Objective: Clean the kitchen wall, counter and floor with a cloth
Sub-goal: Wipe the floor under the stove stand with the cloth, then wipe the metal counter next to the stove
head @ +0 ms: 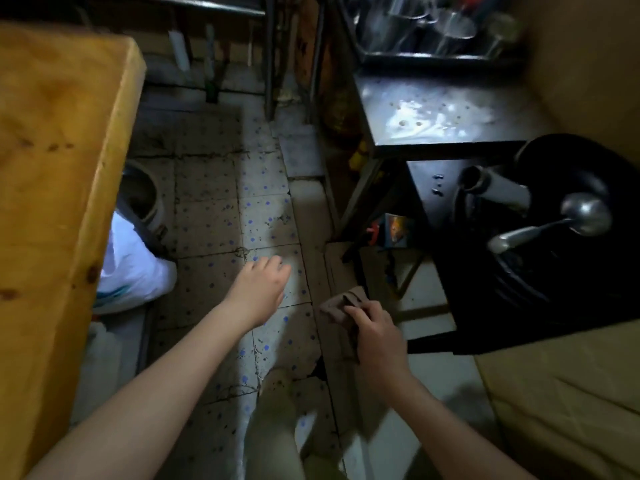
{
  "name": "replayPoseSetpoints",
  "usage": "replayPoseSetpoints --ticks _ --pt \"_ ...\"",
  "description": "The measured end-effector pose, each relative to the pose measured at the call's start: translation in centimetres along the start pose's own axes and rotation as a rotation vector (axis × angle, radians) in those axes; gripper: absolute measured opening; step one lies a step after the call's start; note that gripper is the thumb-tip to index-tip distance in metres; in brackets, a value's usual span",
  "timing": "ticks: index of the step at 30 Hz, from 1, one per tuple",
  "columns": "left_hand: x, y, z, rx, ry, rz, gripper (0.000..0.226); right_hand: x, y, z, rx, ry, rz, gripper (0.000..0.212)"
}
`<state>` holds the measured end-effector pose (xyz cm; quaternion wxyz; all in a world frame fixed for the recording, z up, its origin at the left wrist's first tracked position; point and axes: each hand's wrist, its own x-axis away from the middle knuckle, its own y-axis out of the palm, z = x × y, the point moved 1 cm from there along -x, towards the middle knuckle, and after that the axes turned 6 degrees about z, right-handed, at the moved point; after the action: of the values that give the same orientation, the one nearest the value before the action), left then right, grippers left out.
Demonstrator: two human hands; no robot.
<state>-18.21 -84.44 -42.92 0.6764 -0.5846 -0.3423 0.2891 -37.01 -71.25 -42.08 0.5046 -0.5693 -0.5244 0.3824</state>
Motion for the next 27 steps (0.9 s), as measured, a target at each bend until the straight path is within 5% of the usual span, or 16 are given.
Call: replayPoseSetpoints --ticks 8,20,27 --pt "-3.3 -5.7 6.3 0.060 0.152 0.020 0.039 3.4 -7.2 3.8 0.066 0.131 0.252 0.048" --pt "-10.5 -7.0 14.3 -0.004 0.464 -0.012 0.059 5.8 -9.0 12.2 -0.019 0.543 0.265 0.044" --pt "-13.2 -6.2 16.4 -0.013 0.560 -0.015 0.042 5.0 -7.7 16.1 -0.089 0.784 0.307 0.043"
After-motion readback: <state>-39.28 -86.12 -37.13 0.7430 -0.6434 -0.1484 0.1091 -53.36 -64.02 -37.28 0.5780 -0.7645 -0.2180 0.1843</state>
